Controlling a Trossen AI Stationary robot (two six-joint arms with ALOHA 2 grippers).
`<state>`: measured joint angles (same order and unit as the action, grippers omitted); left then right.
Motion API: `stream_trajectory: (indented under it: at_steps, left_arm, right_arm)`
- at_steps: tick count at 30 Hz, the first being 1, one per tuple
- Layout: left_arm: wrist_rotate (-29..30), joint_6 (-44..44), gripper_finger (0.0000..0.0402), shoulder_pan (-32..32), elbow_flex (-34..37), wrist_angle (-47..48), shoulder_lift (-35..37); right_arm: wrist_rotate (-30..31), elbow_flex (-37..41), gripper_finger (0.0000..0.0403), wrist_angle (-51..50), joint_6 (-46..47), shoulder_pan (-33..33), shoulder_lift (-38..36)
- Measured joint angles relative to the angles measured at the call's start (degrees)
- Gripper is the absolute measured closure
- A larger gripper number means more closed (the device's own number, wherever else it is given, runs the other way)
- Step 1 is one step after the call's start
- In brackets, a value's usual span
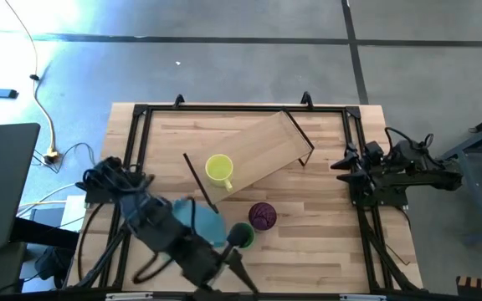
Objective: Stack small to large cups/mugs on shelf
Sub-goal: Put the green cup on the shelf
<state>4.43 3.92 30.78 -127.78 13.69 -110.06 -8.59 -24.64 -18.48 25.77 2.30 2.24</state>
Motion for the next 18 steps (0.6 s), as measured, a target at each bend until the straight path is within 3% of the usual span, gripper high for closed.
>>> stream_trajectory:
  at_steps: [5, 11, 14, 18]
  left_arm:
    - [13.87, -4.18, 0.0254, 3.27, 7.01, 0.85, 2.0]
    - [28.31, 3.21, 0.0254, 10.9, 14.23, -5.02, 8.55]
    - [30.53, 11.4, 0.0254, 14.03, 18.77, -11.27, 12.47]
    - [29.12, 17.95, 0.0254, 15.52, 26.48, -16.26, 19.42]
  right_arm:
    - [-1.89, 0.02, 0.0206, 1.04, 2.47, 0.01, -0.01]
    - [-1.98, 0.02, 0.0206, 4.14, 2.74, -0.01, -0.02]
    - [-1.85, 0.02, 0.0206, 6.27, 2.72, 0.01, -0.02]
    - [0.21, 0.02, 0.0206, 8.8, 2.49, 0.01, 0.38]
